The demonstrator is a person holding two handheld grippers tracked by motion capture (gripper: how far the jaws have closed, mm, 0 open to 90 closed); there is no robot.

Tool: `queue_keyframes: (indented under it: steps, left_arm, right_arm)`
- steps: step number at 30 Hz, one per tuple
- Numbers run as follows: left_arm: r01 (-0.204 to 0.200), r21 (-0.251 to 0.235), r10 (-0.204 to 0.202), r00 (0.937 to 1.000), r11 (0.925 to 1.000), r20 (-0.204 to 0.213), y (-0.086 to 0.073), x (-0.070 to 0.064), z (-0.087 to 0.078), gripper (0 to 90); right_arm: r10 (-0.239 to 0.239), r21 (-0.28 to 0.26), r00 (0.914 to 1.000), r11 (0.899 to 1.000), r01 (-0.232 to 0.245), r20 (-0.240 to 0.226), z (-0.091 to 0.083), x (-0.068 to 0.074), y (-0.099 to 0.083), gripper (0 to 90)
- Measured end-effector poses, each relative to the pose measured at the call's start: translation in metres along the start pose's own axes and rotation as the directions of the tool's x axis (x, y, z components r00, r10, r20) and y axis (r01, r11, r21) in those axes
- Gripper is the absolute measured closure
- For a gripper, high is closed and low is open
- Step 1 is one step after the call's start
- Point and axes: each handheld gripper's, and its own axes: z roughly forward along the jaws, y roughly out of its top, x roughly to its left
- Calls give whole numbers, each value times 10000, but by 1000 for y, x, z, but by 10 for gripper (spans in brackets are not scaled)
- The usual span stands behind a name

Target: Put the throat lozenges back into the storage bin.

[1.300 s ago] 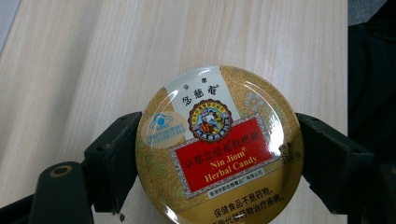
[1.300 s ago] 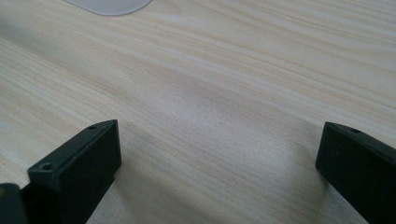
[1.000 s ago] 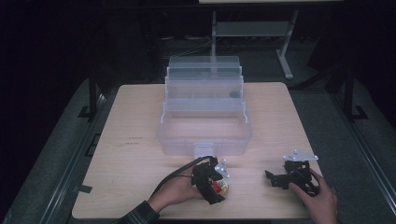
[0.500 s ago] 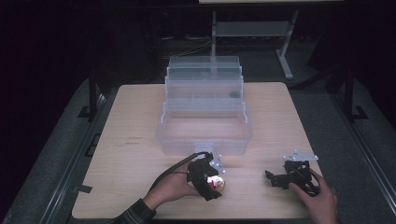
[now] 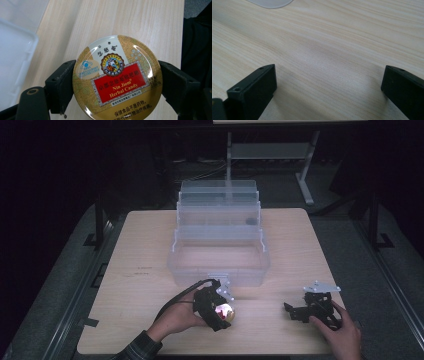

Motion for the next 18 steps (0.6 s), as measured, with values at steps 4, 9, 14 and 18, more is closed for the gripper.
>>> queue_keyframes:
  steps: [4, 9, 14, 18]
  left_arm:
    - [65, 4, -65, 10000, 10000, -25, -3, 2, -4, 196]
    - [217, -67, -217, 9997, 9997, -134, -7, 6, -11, 196]
    - [340, -68, -342, 9992, 9994, -212, -13, 9, -17, 196]
    - [517, -143, -522, 9981, 9986, -319, -18, 13, -23, 196]
  right_arm:
    - [-3, -2, 10000, 10000, 3, 1, 0, 0, 0, 0]
    - [-2, 0, 10000, 10000, 2, -1, 0, 0, 0, 0]
    - [0, 1, 10000, 10000, 0, -1, 0, 0, 0, 0]
    - [-3, -3, 10000, 10000, 3, 1, 0, 0, 0, 0]
